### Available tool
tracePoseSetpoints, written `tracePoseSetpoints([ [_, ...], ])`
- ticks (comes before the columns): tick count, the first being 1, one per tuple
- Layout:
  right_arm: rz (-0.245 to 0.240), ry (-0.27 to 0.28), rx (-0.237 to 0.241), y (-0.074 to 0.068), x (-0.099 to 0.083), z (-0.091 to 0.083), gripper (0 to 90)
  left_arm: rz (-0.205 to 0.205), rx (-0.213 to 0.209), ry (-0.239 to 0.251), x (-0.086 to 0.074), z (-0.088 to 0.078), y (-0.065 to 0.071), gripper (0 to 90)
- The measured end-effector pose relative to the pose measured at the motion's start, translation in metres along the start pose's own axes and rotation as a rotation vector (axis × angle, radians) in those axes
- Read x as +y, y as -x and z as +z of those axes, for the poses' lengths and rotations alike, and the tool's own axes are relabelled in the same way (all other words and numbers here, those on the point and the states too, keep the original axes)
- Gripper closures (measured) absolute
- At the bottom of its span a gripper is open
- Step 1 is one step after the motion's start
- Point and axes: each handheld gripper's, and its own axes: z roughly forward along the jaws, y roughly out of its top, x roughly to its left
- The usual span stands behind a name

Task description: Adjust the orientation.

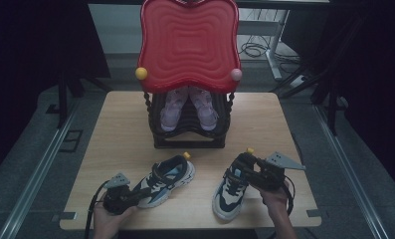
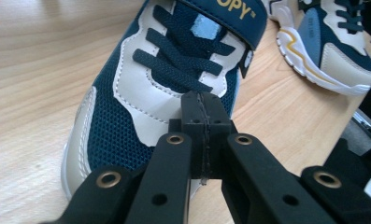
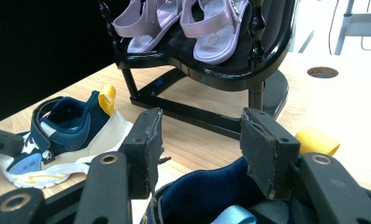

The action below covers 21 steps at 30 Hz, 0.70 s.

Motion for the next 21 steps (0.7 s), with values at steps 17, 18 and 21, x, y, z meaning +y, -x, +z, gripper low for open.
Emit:
tracePoseSetpoints([
  [17, 0.007, 0.007, 0.004, 0.001, 0.001, -0.002, 49.0, 0.0, 0.067, -0.026, 0.013, -0.003, -0.018, 89.9],
  [18, 0.009, 0.009, 0.002, 0.001, 0.002, -0.002, 49.0, -0.001, 0.069, -0.026, 0.014, -0.003, -0.019, 89.9],
  [21, 0.01, 0.012, 0.003, 0.002, 0.002, -0.003, 49.1, -0.003, 0.081, -0.027, 0.017, -0.002, -0.022, 90.0],
])
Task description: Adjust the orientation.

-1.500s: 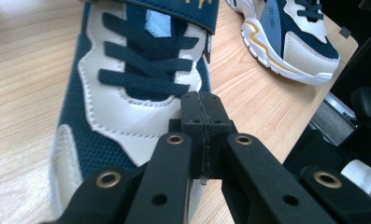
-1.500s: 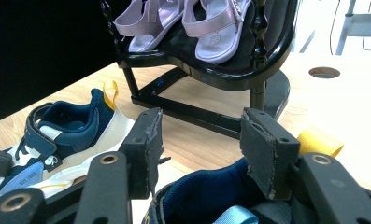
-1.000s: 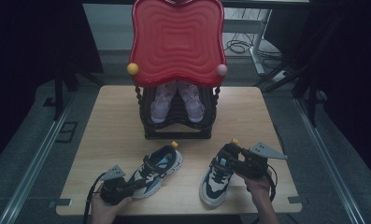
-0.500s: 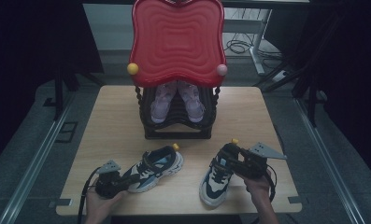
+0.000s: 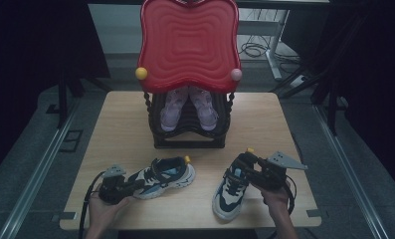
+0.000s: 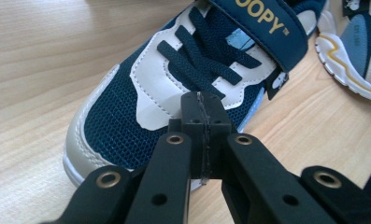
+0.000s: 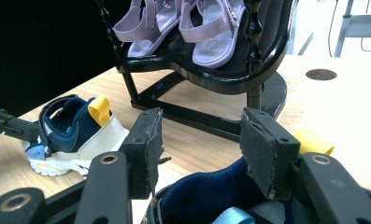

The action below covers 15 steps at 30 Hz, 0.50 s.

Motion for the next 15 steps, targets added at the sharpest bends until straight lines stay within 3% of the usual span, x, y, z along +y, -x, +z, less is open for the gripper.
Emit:
tracePoseSetpoints([
  [6, 0.002, -0.004, 0.003, 0.0, 0.0, 0.0, 49.1, 0.03, 0.061, -0.015, 0.008, 0.002, -0.001, 89.7],
  [15, 0.004, -0.006, 0.005, -0.001, 0.0, 0.001, 49.1, 0.007, 0.074, -0.016, 0.018, 0.007, -0.013, 89.8],
])
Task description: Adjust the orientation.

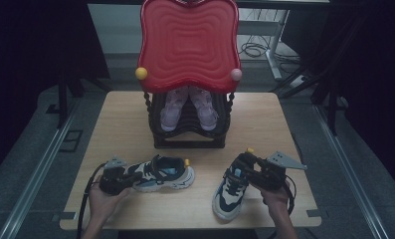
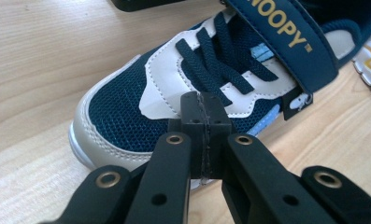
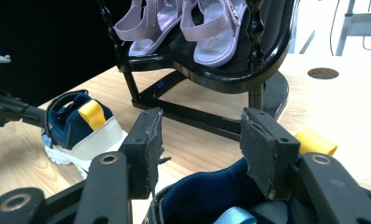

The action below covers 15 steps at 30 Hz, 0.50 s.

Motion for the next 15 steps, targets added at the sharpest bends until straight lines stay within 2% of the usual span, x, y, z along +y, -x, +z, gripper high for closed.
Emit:
tracePoseSetpoints([
  [15, -0.008, -0.003, 0.007, -0.003, 0.001, 0.001, 49.1, -0.026, 0.019, 0.009, 0.015, 0.009, -0.015, 89.7],
])
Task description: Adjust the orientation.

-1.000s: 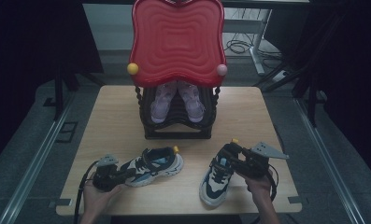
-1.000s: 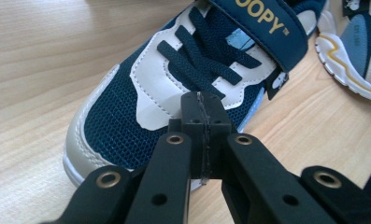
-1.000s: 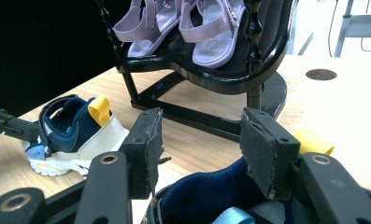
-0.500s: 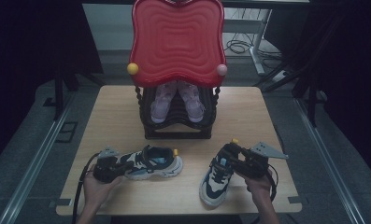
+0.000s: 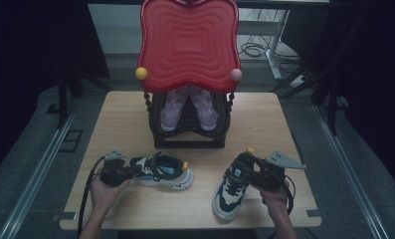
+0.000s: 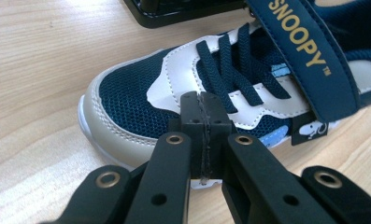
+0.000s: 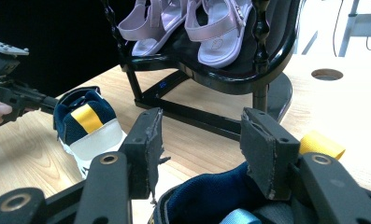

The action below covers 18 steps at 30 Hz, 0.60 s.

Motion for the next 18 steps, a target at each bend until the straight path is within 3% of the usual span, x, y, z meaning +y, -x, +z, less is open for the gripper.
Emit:
tracePoseSetpoints([
  [12, -0.005, -0.002, 0.007, -0.004, 0.001, 0.001, 49.2, -0.015, 0.02, 0.035, 0.004, 0.001, -0.001, 89.8],
  [18, -0.01, 0.007, 0.022, -0.011, 0.002, 0.003, 51.4, -0.02, 0.009, 0.123, 0.003, -0.019, 0.002, 89.6],
])
